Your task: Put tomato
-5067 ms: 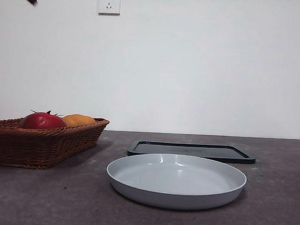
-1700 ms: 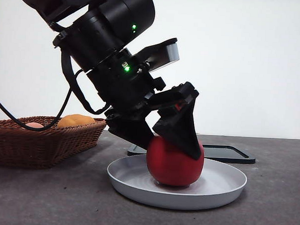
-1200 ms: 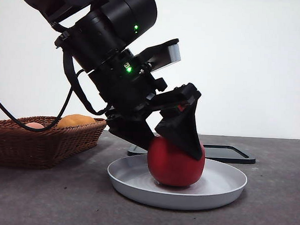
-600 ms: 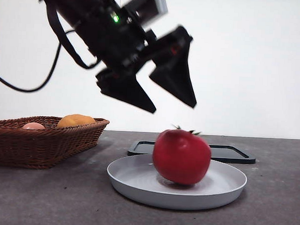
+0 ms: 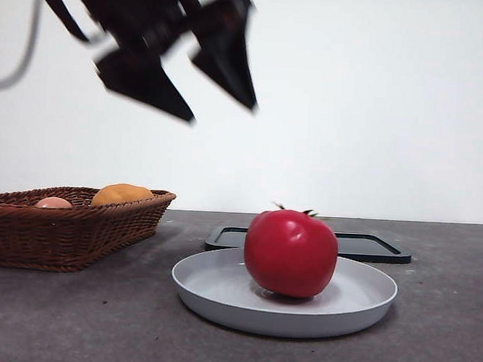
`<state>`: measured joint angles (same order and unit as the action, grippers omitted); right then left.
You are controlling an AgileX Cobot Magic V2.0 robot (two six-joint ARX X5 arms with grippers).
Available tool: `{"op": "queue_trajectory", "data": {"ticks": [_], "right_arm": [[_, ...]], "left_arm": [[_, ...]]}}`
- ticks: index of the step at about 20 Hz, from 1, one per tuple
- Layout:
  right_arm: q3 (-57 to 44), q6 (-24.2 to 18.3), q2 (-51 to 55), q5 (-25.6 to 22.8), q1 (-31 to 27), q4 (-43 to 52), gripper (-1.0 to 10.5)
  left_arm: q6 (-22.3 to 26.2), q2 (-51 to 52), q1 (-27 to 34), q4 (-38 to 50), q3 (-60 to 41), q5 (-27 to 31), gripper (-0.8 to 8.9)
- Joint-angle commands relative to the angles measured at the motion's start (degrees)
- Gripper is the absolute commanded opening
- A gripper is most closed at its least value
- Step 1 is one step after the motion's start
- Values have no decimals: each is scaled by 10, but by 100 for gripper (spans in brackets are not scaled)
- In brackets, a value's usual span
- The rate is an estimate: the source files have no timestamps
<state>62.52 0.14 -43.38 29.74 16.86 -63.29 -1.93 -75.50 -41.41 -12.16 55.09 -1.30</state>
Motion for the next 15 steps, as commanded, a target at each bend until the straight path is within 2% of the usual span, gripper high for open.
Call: {"op": "queue_trajectory", "data": {"ticks": [1,6,13,15], "right_arm": [[10,-8,-4,-2,3,3,439],[10,-8,-4,-2,3,3,439],[10,-6,-4,1,3,2,439],[10,-6,-4,2,3,-1,439]], "left_arm": [[-26,55,15,-29,9,0,469],[-66,187,32,-135,9,-12,468],[-61,300,31,-327,9,-130,468],[-58,313,31,-381,9,-137,468]]}}
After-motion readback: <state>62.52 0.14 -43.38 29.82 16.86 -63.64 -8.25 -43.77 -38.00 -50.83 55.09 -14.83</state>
